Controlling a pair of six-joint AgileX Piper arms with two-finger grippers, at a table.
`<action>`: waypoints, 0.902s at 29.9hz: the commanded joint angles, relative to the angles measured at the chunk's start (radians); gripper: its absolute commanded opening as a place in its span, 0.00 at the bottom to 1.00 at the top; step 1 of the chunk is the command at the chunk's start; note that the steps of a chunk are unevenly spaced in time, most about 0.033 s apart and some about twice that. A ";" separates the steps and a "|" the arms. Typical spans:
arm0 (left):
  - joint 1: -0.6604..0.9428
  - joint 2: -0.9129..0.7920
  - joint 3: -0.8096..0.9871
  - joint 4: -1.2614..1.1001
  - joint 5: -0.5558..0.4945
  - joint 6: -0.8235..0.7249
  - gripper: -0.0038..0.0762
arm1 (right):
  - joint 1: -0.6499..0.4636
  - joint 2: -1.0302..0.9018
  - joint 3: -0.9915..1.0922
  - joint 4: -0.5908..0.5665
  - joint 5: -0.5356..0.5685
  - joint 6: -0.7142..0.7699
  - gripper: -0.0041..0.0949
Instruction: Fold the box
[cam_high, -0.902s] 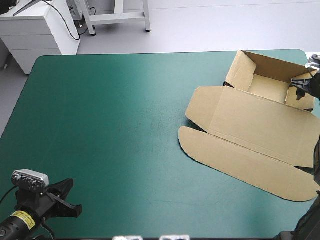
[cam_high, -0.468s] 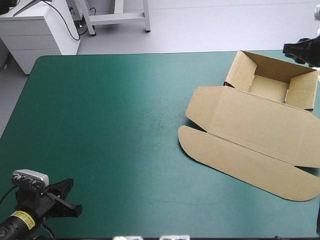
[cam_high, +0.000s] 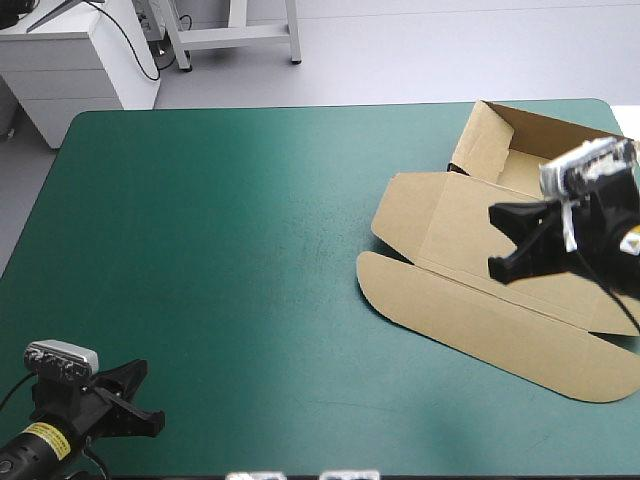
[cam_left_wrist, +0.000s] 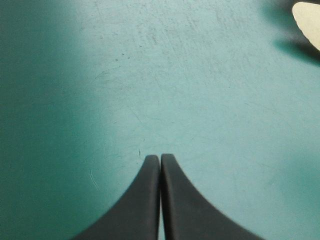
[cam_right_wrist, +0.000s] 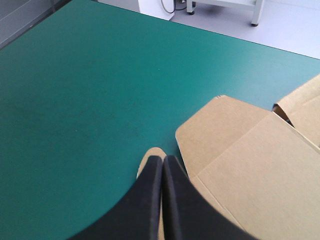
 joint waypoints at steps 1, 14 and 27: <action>-0.007 0.009 -0.028 -0.002 -0.056 -0.007 0.04 | 0.006 -0.158 0.166 -0.050 -0.202 -0.016 0.02; -0.007 -0.091 -0.028 -0.171 -0.070 0.250 0.04 | 0.006 -0.638 0.623 -0.285 -0.404 0.180 0.02; -0.007 -0.316 -0.028 -0.174 0.000 0.249 0.04 | 0.006 -0.853 0.839 -0.341 -0.402 0.227 0.02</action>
